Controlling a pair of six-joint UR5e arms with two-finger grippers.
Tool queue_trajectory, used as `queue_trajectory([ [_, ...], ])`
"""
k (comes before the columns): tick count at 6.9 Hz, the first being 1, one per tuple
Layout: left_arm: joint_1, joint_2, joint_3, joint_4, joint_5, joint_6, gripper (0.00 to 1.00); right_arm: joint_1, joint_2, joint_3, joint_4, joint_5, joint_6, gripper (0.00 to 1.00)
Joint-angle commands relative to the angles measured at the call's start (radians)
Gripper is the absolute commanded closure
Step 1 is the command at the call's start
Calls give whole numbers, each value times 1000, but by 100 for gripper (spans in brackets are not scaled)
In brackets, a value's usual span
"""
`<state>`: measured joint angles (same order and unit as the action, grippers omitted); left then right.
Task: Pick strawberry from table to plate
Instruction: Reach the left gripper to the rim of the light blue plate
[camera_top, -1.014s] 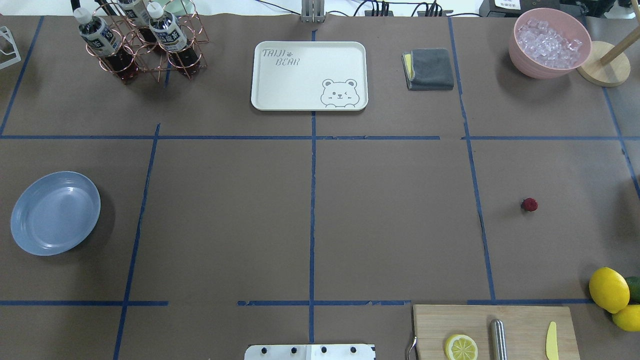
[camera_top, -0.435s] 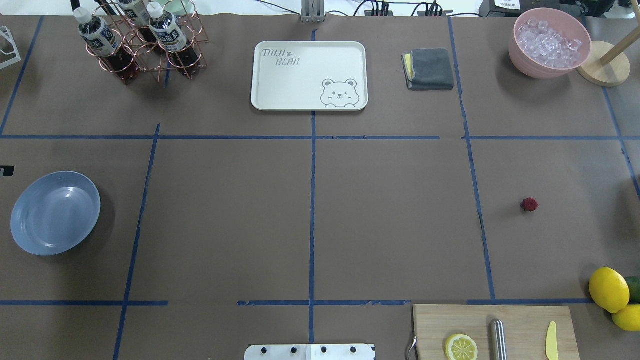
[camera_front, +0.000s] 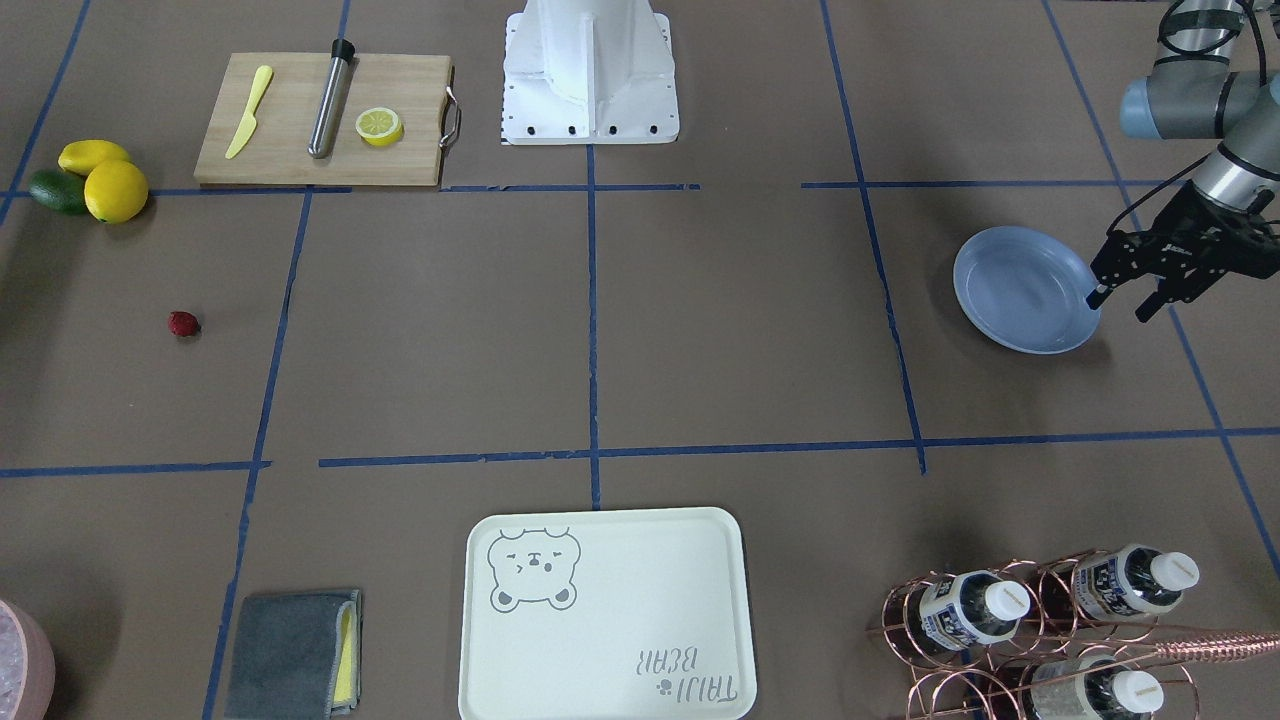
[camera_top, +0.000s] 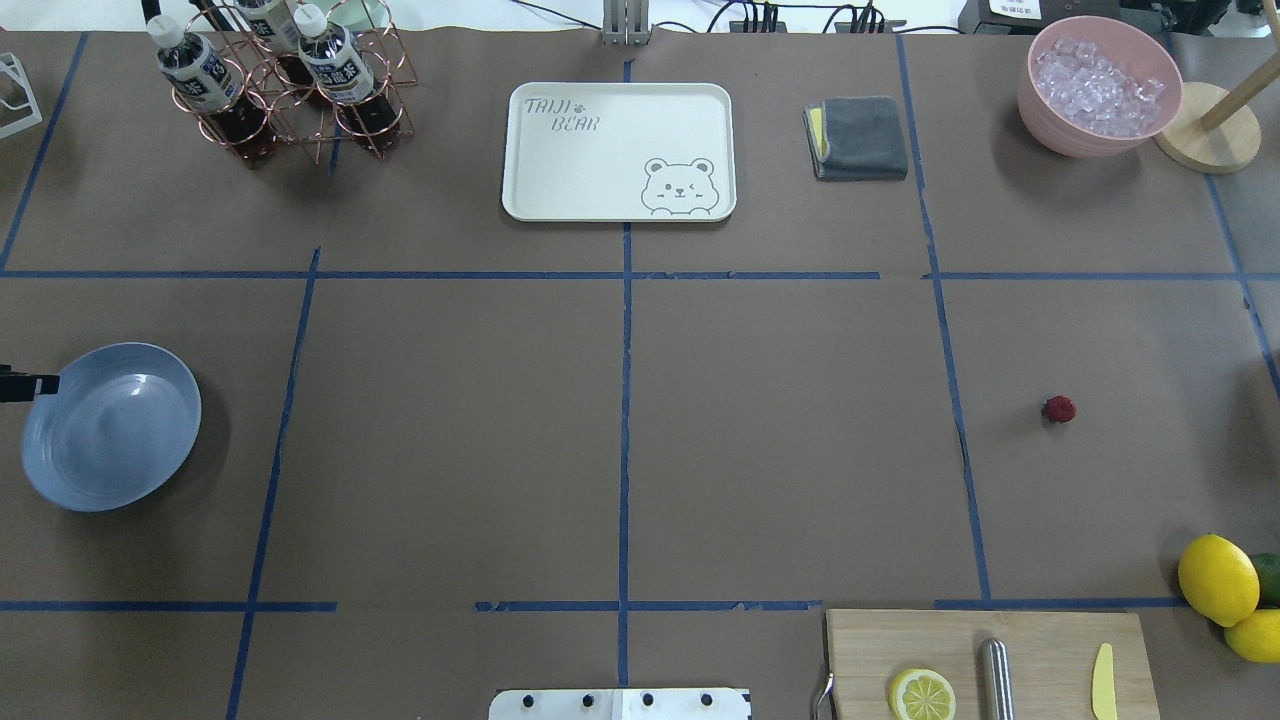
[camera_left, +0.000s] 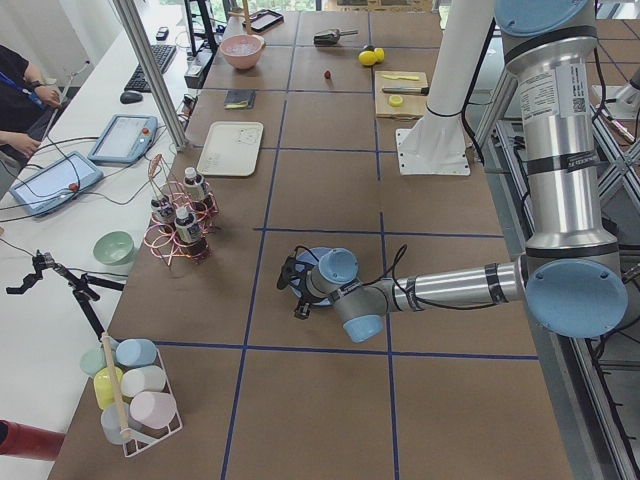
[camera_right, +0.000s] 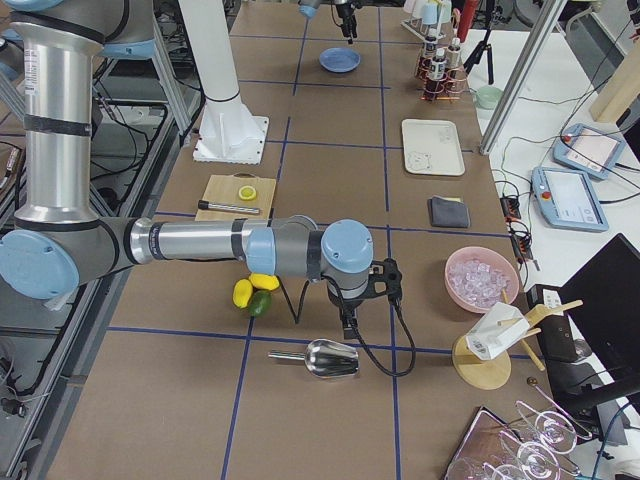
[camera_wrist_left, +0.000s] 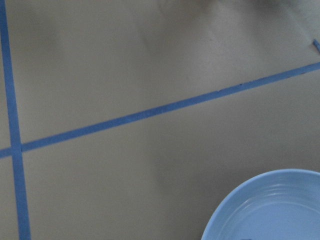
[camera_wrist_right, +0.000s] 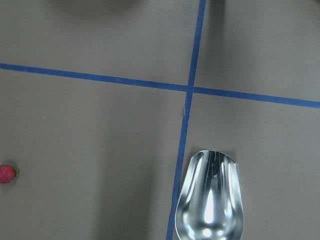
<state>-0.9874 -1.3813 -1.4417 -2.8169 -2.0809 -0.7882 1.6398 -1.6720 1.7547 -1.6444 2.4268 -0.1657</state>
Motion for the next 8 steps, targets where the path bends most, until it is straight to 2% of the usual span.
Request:
queue_trajectory([
  [1, 36, 1, 12, -7, 2, -54, 44, 0, 0, -3, 0, 0, 0, 0],
  [2, 38, 1, 14, -7, 2, -55, 51, 0, 0, -3, 0, 0, 0, 0],
  [3, 39, 1, 15, -6, 1, -57, 67, 0, 0, -3, 0, 0, 0, 0],
  [4, 38, 2, 12, -6, -7, -57, 99, 0, 0, -3, 0, 0, 0, 0],
  [6, 36, 2, -2, -7, -11, -57, 100, 0, 0, -1, 0, 0, 2, 0],
  [7, 36, 4, -52, 5, -27, -59, 100, 0, 1, -1, 0, 0, 2, 0],
  [8, 36, 2, -107, 16, -118, -71, 100, 2, 0, -3, 0, 6, 2, 0],
])
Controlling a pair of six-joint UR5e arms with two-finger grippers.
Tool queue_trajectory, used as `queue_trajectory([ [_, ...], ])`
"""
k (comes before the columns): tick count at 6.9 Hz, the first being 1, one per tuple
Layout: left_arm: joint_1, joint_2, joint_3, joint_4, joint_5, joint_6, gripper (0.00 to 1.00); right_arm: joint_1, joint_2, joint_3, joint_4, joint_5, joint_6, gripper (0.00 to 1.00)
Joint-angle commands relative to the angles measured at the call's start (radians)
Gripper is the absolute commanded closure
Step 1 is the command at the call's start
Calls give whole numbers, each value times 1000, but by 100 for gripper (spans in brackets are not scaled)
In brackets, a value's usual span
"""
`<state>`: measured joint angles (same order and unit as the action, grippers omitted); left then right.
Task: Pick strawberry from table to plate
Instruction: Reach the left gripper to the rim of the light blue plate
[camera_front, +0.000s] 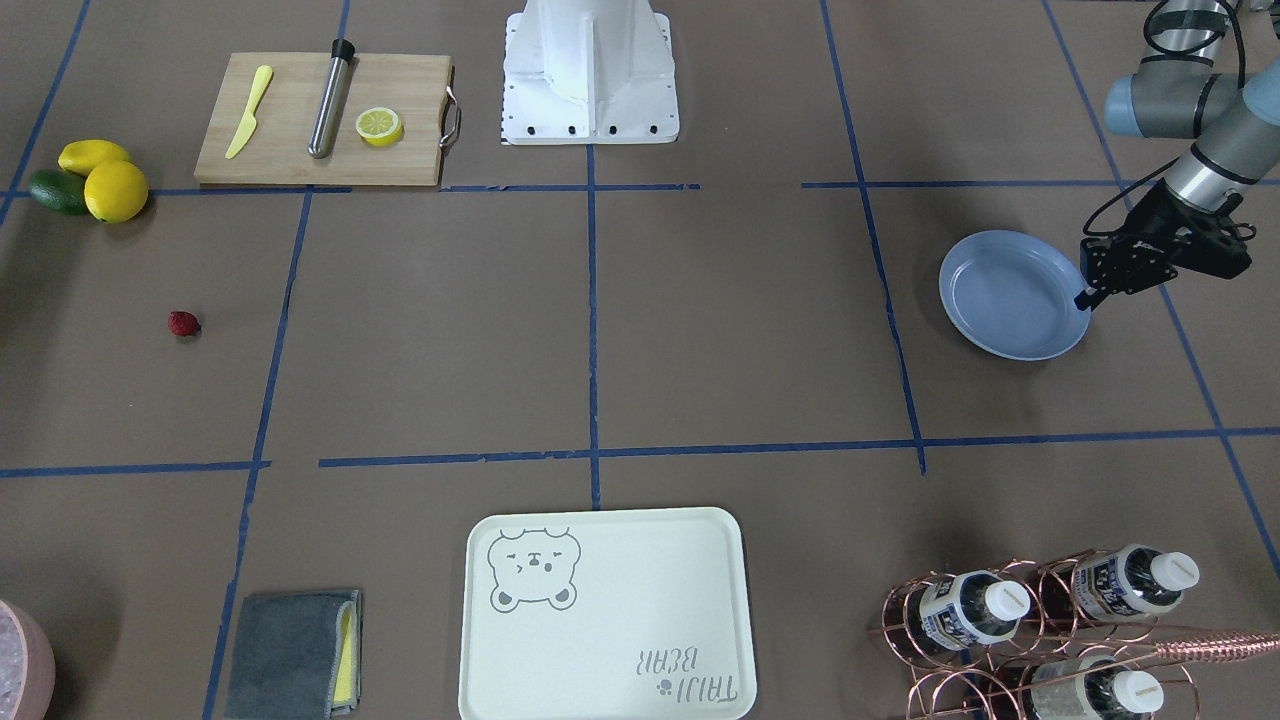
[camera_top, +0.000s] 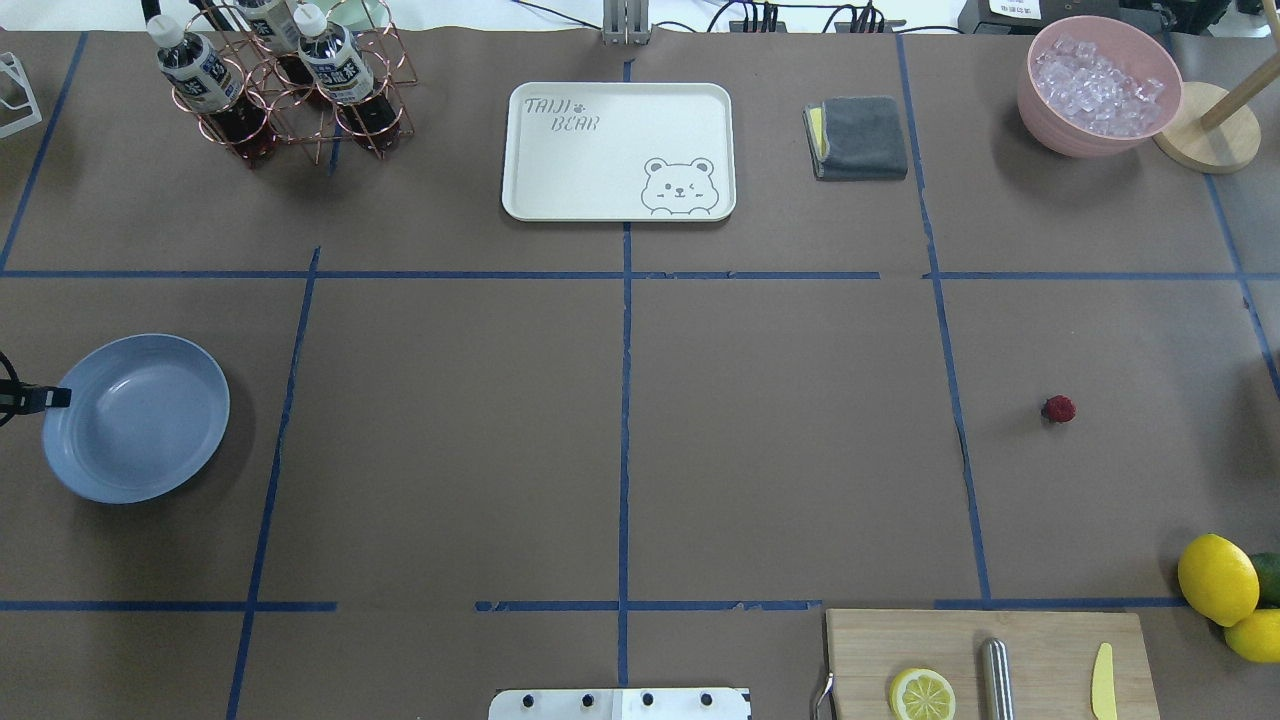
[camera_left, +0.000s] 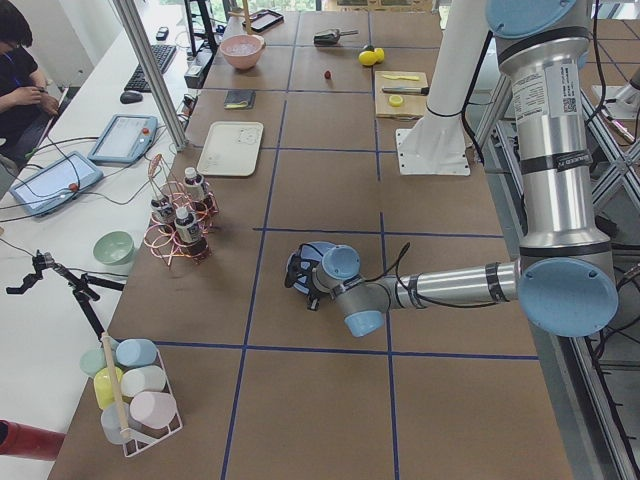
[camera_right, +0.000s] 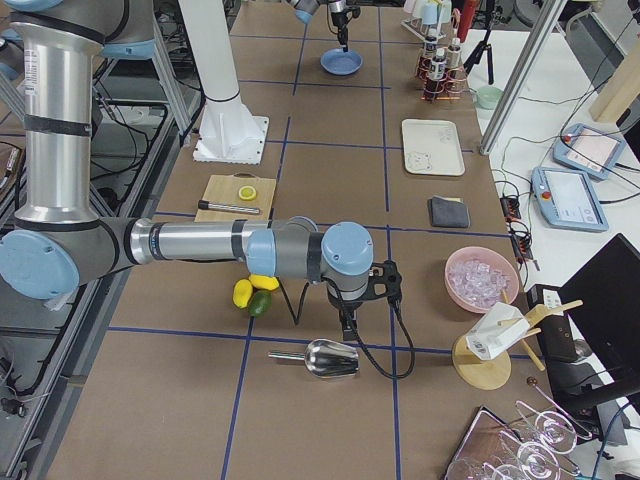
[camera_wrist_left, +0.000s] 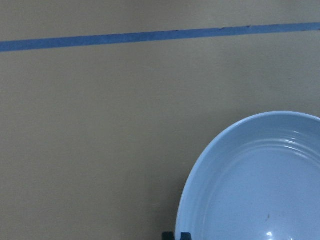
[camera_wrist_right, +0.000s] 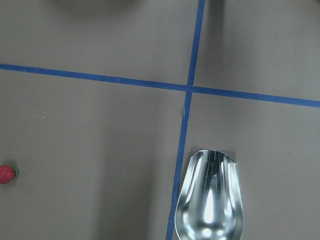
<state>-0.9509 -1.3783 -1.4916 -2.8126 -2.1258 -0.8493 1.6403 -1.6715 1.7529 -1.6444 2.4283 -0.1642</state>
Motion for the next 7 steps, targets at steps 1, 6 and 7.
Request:
queue_trajectory([
  [1, 0, -19, -144, 112, -104, -45, 100, 1, -1, -1, 0, 6, 0, 0],
  [6, 230, -347, -291, 392, 71, -415, 100, 16, -16, 5, 0, 14, 0, 0],
  [7, 309, -439, -274, 448, 143, -457, 100, 19, -17, 8, 0, 14, 0, 0],
])
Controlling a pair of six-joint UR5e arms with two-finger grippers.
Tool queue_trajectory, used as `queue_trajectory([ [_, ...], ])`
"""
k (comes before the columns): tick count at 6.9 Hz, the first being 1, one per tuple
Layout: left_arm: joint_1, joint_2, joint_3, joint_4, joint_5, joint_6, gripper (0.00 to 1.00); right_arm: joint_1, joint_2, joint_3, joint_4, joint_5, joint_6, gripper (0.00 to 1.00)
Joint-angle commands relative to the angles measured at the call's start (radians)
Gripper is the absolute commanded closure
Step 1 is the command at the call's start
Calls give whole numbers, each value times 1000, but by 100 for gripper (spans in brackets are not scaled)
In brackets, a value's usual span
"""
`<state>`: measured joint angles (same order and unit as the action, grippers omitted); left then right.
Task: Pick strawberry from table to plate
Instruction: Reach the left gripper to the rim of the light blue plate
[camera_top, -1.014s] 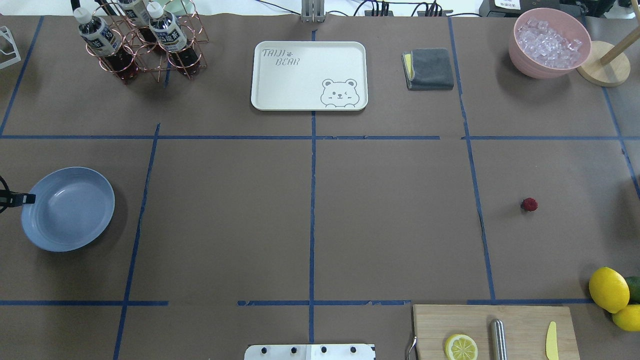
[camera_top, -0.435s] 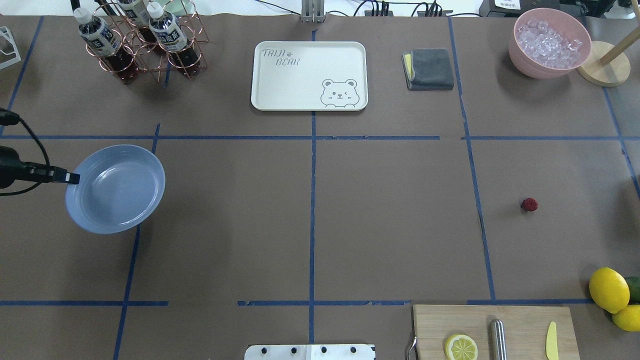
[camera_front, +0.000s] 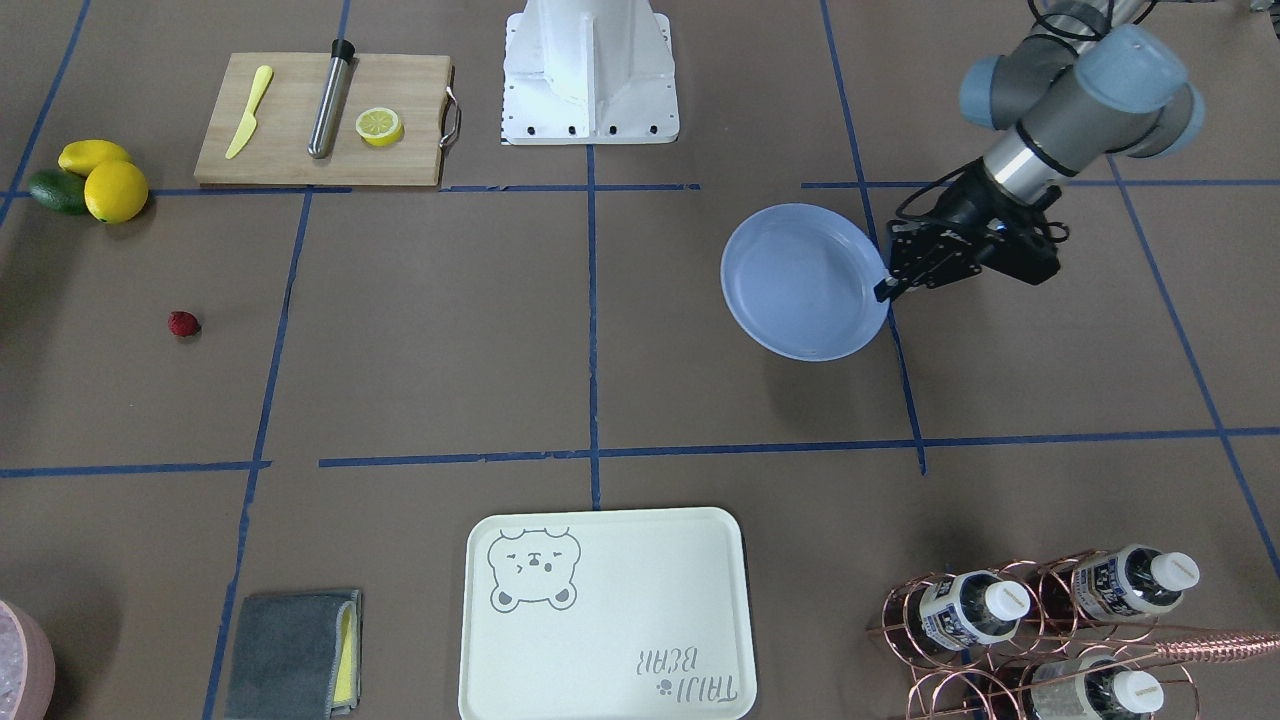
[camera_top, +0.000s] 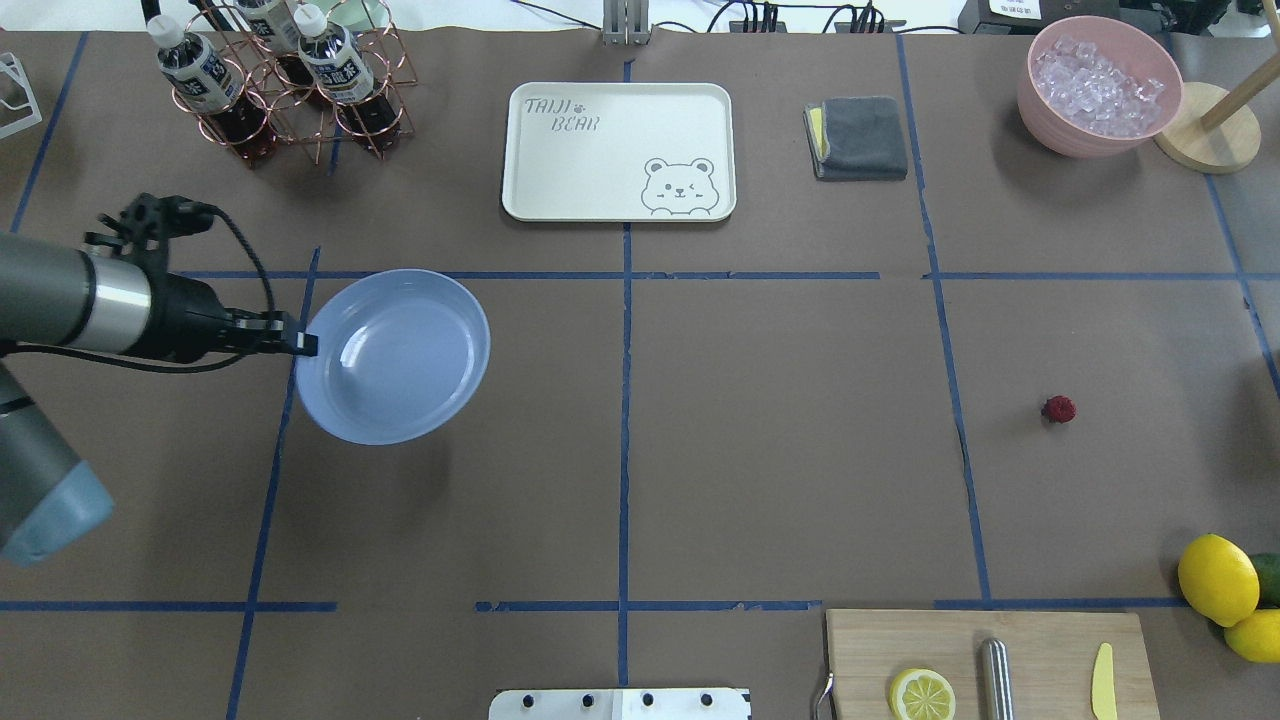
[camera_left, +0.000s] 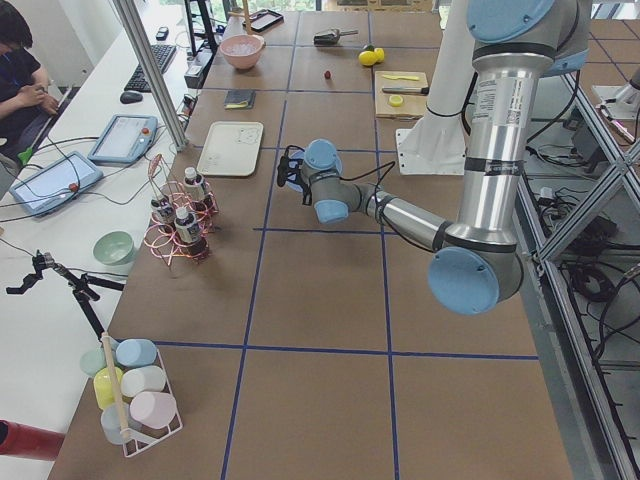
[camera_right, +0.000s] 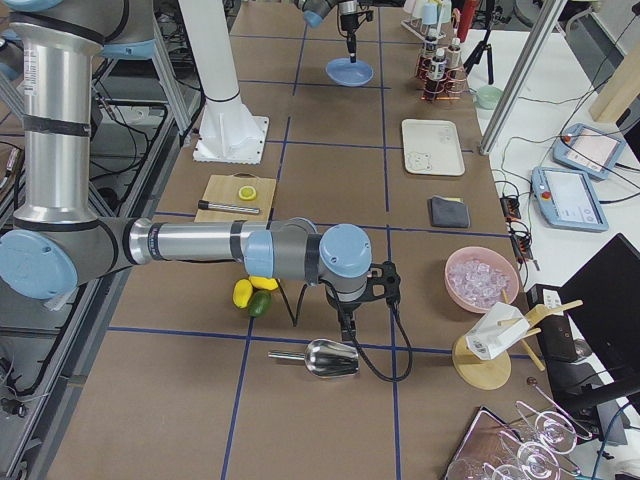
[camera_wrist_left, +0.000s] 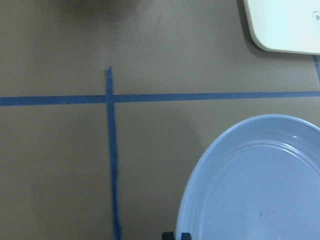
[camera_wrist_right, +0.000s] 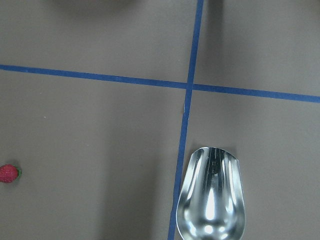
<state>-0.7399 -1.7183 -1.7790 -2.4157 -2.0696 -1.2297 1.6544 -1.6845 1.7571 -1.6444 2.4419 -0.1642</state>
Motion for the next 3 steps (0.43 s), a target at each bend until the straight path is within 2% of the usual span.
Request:
queue_trajectory([
  [1, 165, -181, 42, 96, 138, -143, 100, 7, -6, 5, 0, 2, 0, 0],
  [2, 238, -249, 90, 98, 211, -180, 100, 10, -6, 7, 0, 5, 0, 0],
  [3, 266, -282, 137, 98, 232, -182, 100, 13, -6, 7, 2, 5, -2, 0],
])
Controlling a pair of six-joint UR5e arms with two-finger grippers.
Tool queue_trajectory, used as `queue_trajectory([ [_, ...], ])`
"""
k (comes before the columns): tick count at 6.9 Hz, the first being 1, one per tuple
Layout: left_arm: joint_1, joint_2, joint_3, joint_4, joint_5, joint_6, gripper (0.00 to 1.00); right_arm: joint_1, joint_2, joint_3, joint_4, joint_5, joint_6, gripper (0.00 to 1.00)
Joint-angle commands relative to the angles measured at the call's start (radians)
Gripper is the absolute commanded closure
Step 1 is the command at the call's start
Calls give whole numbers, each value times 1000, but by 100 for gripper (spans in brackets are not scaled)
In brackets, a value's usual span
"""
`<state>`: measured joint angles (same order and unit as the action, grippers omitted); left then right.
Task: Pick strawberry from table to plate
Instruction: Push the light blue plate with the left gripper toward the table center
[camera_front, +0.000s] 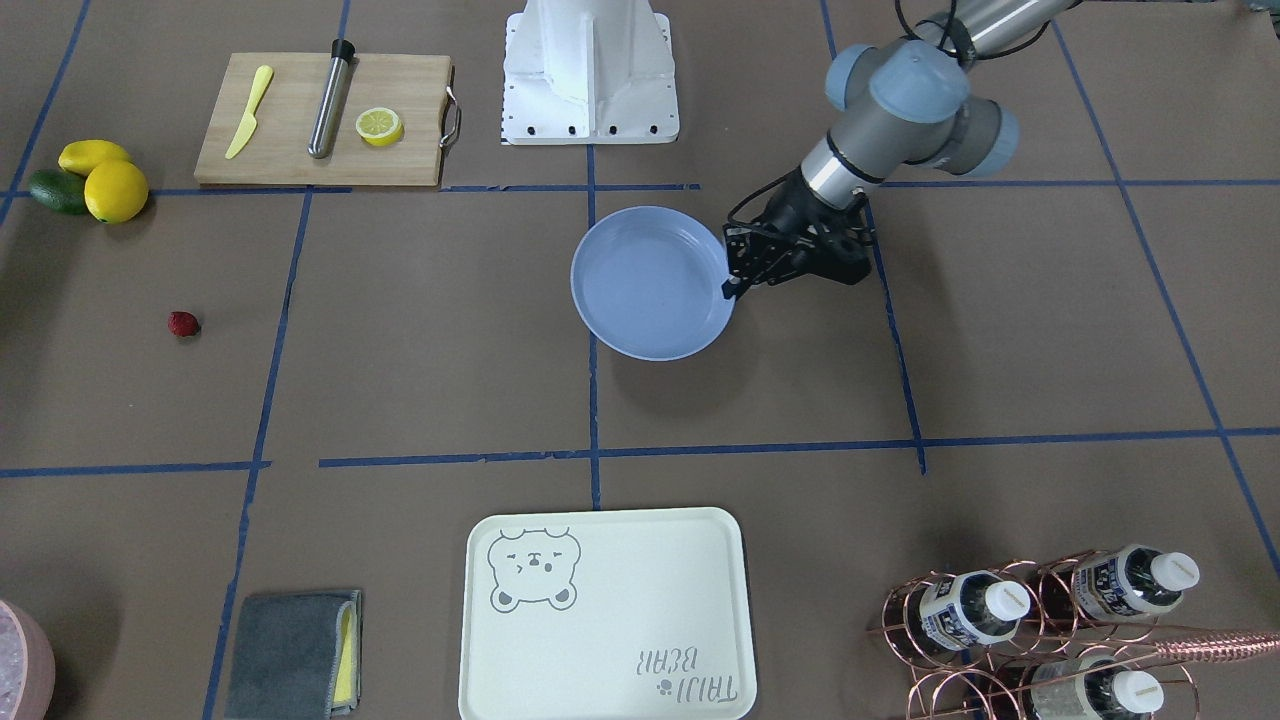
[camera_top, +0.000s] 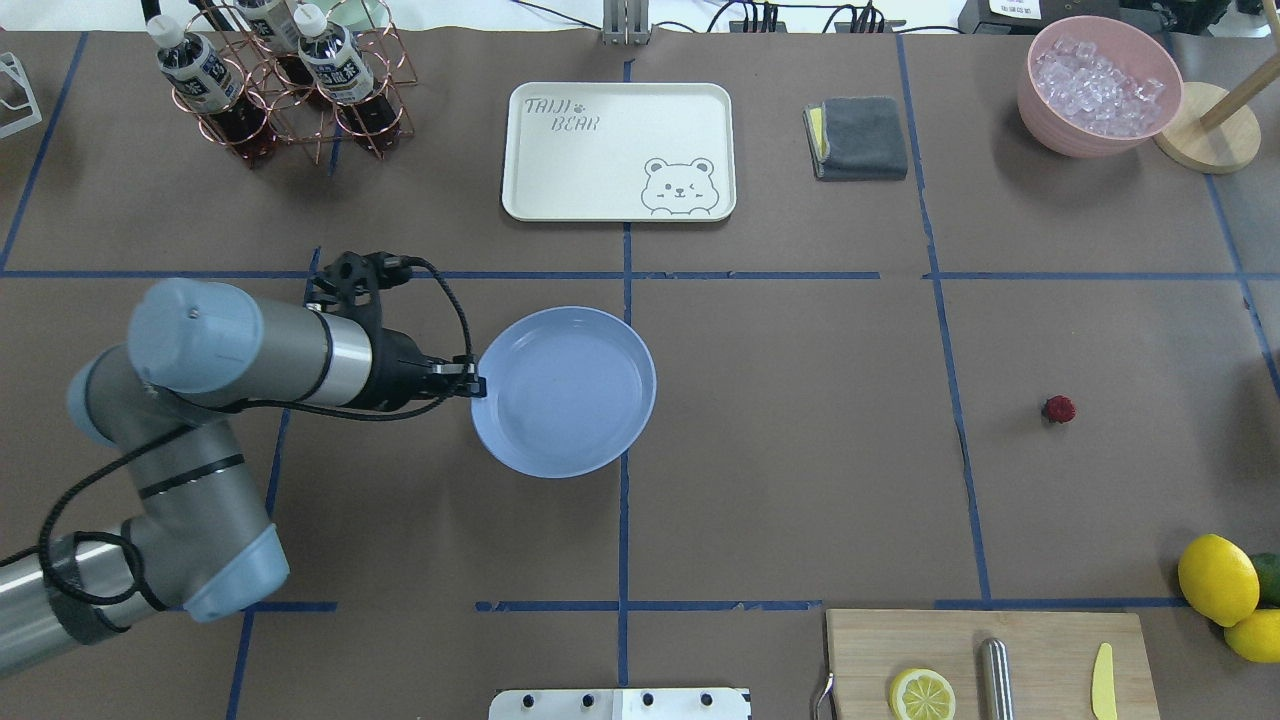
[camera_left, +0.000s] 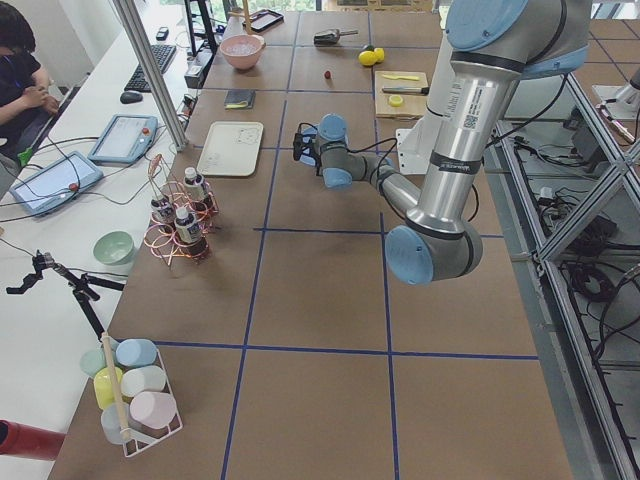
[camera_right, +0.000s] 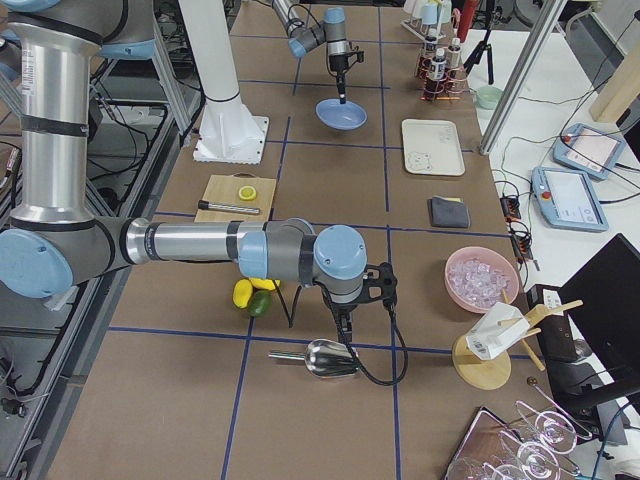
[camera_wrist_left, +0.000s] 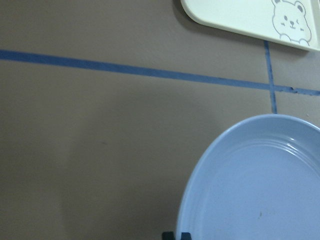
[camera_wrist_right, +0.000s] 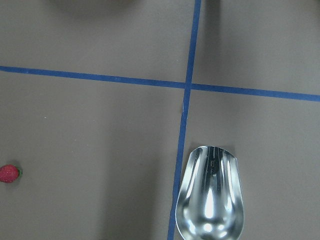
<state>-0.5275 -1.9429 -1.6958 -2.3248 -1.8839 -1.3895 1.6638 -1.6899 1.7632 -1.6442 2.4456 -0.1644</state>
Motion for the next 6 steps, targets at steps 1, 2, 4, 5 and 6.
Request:
queue_trajectory([
  [1, 64, -64, 68, 7, 78, -22, 100, 13, 0, 1, 1, 1, -1, 0],
  [2, 82, -65, 70, 7, 85, -22, 100, 13, 0, 1, 0, 1, -1, 0],
  [4, 87, -88, 85, 7, 86, -20, 100, 14, 0, 1, 0, 3, -1, 0],
  [5, 92, -87, 88, 7, 86, -20, 100, 17, 0, 1, 0, 3, -1, 0],
  [6, 93, -87, 88, 7, 86, -20, 100, 17, 0, 1, 0, 1, -1, 0],
])
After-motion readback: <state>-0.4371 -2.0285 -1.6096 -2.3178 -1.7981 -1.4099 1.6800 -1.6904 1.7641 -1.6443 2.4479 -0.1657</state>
